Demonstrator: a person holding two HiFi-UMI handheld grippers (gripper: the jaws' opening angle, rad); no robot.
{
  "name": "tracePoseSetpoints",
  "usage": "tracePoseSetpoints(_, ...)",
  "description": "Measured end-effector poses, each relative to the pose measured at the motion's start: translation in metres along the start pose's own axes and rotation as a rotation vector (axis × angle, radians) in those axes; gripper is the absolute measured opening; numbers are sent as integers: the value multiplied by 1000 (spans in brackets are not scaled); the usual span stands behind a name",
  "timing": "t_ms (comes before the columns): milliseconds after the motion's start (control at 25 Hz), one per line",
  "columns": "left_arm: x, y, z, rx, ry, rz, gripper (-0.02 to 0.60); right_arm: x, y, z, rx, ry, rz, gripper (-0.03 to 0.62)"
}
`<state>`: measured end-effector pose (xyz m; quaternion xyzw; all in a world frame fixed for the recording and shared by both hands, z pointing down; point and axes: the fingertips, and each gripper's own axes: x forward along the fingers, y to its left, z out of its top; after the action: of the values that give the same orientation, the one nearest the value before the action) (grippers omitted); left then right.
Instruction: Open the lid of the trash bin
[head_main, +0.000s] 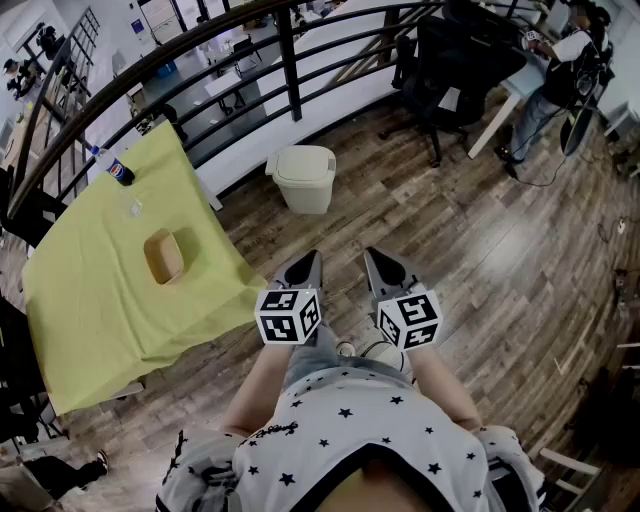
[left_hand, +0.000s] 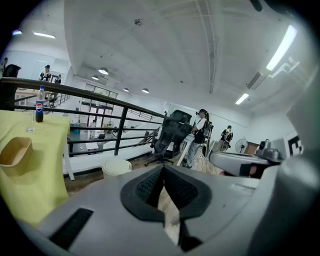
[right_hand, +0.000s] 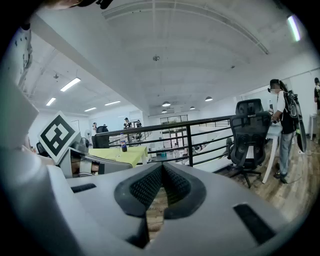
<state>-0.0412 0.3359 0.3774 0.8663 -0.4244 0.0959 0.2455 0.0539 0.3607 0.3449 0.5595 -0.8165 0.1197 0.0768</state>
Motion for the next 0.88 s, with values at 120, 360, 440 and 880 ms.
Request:
tracePoseSetpoints(120, -23, -14, -9, -1, -16, -3, 11, -24, 13, -8, 3, 5, 6, -6)
tracePoseSetpoints(360, -43, -29, -23, 1, -24, 4, 11, -48, 19, -12, -13, -7, 8, -6)
tracePoseSetpoints(440, -46, -34, -28, -5, -19, 5, 11, -54, 21, -12, -15, -11, 10, -6)
tracePoseSetpoints(880, -53, -44, -33, 15, -9, 4, 11, -63, 28, -15, -9, -23, 42, -6)
